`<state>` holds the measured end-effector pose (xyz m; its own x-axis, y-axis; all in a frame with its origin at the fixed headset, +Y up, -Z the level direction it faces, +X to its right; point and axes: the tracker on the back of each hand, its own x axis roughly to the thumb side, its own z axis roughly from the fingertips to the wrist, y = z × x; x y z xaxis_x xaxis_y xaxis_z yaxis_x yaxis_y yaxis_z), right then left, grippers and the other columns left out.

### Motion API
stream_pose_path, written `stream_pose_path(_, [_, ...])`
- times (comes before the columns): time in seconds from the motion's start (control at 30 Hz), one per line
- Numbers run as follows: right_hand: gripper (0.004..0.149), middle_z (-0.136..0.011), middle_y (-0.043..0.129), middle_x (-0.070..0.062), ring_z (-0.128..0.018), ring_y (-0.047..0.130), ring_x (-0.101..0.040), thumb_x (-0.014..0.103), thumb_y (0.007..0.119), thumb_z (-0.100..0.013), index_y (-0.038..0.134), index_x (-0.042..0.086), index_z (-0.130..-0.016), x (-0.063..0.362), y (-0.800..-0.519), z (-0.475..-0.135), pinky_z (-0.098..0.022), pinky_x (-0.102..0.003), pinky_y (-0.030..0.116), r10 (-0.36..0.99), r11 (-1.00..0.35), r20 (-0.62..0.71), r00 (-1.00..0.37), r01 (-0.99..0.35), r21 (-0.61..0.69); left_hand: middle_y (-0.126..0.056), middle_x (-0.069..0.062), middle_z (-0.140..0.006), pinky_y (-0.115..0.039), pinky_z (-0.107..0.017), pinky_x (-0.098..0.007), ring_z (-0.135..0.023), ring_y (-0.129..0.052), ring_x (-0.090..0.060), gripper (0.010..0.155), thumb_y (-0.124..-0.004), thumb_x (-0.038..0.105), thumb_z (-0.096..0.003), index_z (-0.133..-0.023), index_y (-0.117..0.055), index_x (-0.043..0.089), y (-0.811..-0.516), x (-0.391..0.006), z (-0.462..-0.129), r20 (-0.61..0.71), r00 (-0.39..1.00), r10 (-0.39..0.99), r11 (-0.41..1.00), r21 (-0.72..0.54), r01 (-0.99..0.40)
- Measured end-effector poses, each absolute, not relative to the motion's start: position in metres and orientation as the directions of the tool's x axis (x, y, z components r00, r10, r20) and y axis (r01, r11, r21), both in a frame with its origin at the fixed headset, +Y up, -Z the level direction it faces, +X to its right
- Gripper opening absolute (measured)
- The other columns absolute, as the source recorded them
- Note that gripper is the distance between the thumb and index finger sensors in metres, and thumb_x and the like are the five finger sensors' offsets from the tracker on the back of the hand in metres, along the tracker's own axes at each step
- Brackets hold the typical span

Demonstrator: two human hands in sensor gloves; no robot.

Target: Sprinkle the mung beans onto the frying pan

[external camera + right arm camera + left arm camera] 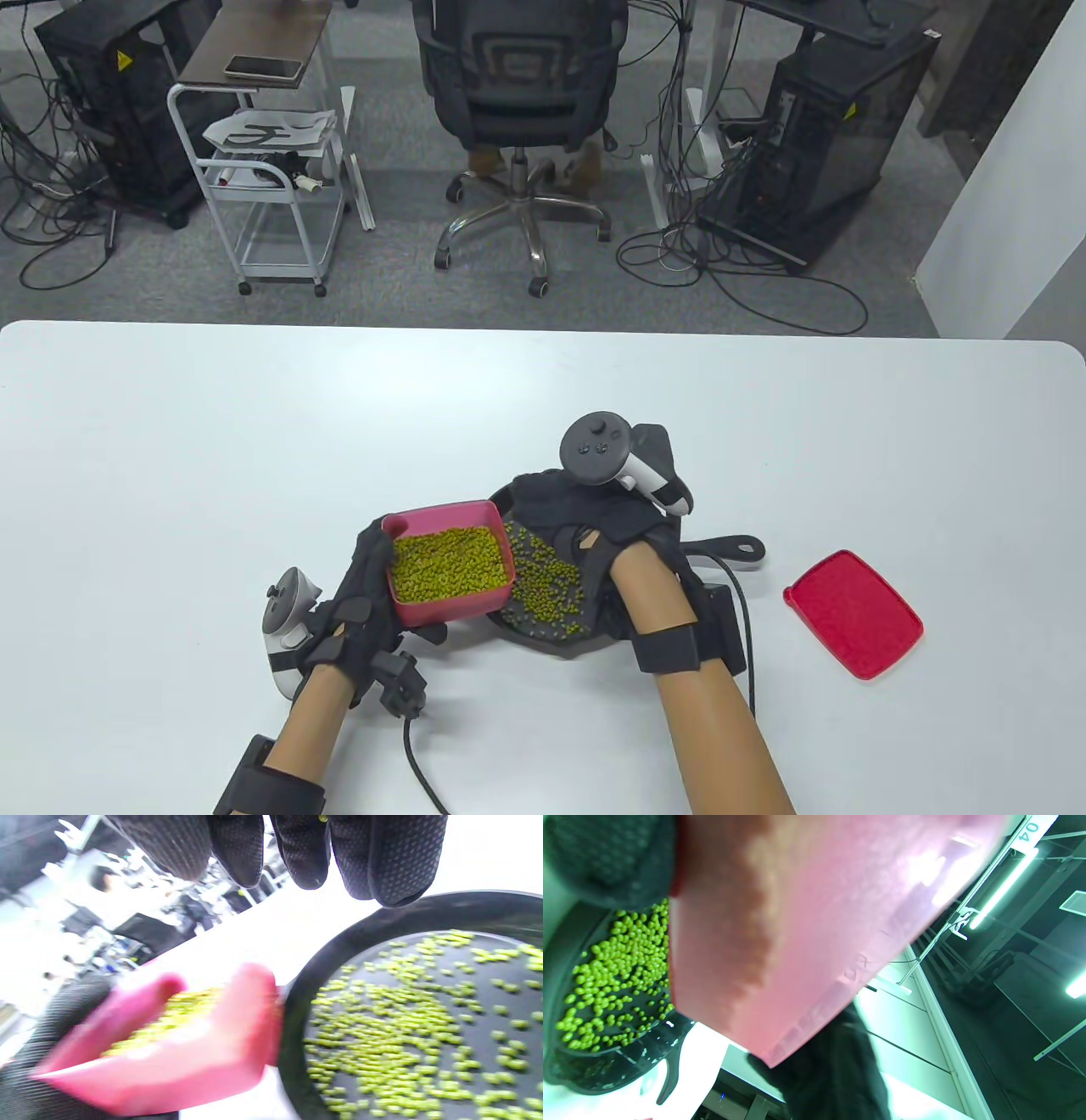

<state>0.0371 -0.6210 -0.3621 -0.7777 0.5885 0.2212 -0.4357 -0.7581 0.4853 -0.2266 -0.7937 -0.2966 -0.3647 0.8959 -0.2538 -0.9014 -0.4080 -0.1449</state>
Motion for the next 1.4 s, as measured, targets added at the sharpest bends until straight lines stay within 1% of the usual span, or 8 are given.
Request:
stream_pose_path(0.13, [0.053, -0.112, 0.065, -0.023, -0.090, 0.071, -0.054, 0.038, 0.080, -0.057, 0.068, 0.019, -0.105, 0.002, -0.604, -0.338, -0.058, -0.055, 0.076, 0.557, -0.805, 0.370, -0.743, -0.375, 0.460, -0.044, -0.022, -0.112, -0.092, -0.030, -0.047, -0.071, -0.089, -0.045, 0.080, -0.055, 0.074, -0.0542, -0.113, -0.023, 0.030, -0.793, -0.223, -0.294, -0.254, -0.350, 0.902, -0.395, -0.158, -0.905])
stream_pose_path(0.27, [0.052, -0.112, 0.065, -0.021, -0.090, 0.073, -0.053, 0.036, 0.083, -0.056, 0.070, 0.020, -0.104, -0.038, -0.612, -0.324, -0.057, -0.053, 0.078, 0.450, -0.864, 0.465, -0.762, -0.239, 0.443, -0.044, -0.022, -0.112, -0.092, -0.030, -0.047, -0.071, -0.089, -0.045, 0.080, -0.055, 0.074, -0.0540, -0.113, -0.023, 0.030, -0.790, -0.219, -0.292, -0.247, -0.335, 0.909, -0.382, -0.177, -0.907])
stream_pose_path(0.43, [0.058, -0.115, 0.060, -0.022, -0.092, 0.070, -0.054, 0.039, 0.085, -0.055, 0.066, 0.021, -0.106, -0.062, -0.630, -0.323, -0.057, -0.053, 0.078, 0.296, -0.900, 0.465, -0.835, -0.080, 0.429, -0.045, -0.023, -0.112, -0.092, -0.029, -0.047, -0.070, -0.090, -0.045, 0.080, -0.055, 0.074, -0.0541, -0.113, -0.023, 0.030, -0.791, -0.217, -0.290, -0.249, -0.350, 0.903, -0.397, -0.175, -0.901])
stream_pose_path(0.5, [0.067, -0.117, 0.053, -0.024, -0.095, 0.063, -0.056, 0.043, 0.085, -0.054, 0.059, 0.018, -0.110, -0.064, -0.640, -0.327, -0.060, -0.055, 0.075, 0.258, -0.874, 0.431, -0.865, -0.019, 0.485, -0.044, -0.022, -0.112, -0.093, -0.029, -0.046, -0.070, -0.090, -0.044, 0.080, -0.054, 0.074, -0.0542, -0.113, -0.022, 0.030, -0.790, -0.218, -0.291, -0.241, -0.352, 0.905, -0.397, -0.175, -0.901])
stream_pose_path(0.67, [0.080, -0.116, 0.054, -0.023, -0.096, 0.062, -0.054, 0.047, 0.089, -0.050, 0.050, 0.019, -0.113, -0.066, -0.651, -0.333, -0.058, -0.054, 0.077, 0.268, -0.863, 0.414, -0.870, -0.026, 0.505, -0.044, -0.023, -0.112, -0.092, -0.029, -0.047, -0.071, -0.089, -0.045, 0.080, -0.055, 0.073, -0.0544, -0.113, -0.023, 0.029, -0.789, -0.217, -0.291, -0.225, -0.336, 0.915, -0.375, -0.160, -0.913])
stream_pose_path(0.83, [0.082, -0.114, 0.050, -0.028, -0.093, 0.058, -0.057, 0.044, 0.093, -0.048, 0.051, 0.017, -0.113, -0.074, -0.656, -0.337, -0.056, -0.054, 0.080, 0.298, -0.820, 0.368, -0.881, -0.039, 0.571, -0.044, -0.023, -0.111, -0.092, -0.027, -0.047, -0.069, -0.089, -0.045, 0.080, -0.055, 0.073, -0.0544, -0.113, -0.024, 0.028, -0.789, -0.217, -0.289, -0.228, -0.333, 0.915, -0.367, -0.128, -0.921])
stream_pose_path(1.03, [0.074, -0.111, 0.052, -0.026, -0.085, 0.066, -0.054, 0.030, 0.096, -0.049, 0.055, 0.014, -0.108, -0.080, -0.664, -0.339, -0.050, -0.044, 0.087, 0.345, -0.790, 0.339, -0.875, -0.075, 0.608, -0.045, -0.023, -0.111, -0.091, -0.026, -0.047, -0.068, -0.089, -0.046, 0.079, -0.054, 0.072, -0.0544, -0.113, -0.025, 0.027, -0.791, -0.216, -0.288, -0.227, -0.317, 0.921, -0.350, -0.123, -0.929])
stream_pose_path(1.4, [0.048, -0.096, 0.077, -0.017, -0.063, 0.089, -0.043, 0.016, 0.096, -0.047, 0.076, 0.020, -0.091, -0.083, -0.667, -0.341, -0.031, -0.029, 0.093, 0.385, -0.851, 0.356, -0.852, -0.179, 0.493, -0.044, -0.022, -0.112, -0.091, -0.028, -0.048, -0.070, -0.089, -0.045, 0.079, -0.054, 0.073, -0.0536, -0.113, -0.024, 0.029, -0.792, -0.217, -0.291, -0.221, -0.336, 0.916, -0.369, -0.128, -0.921])
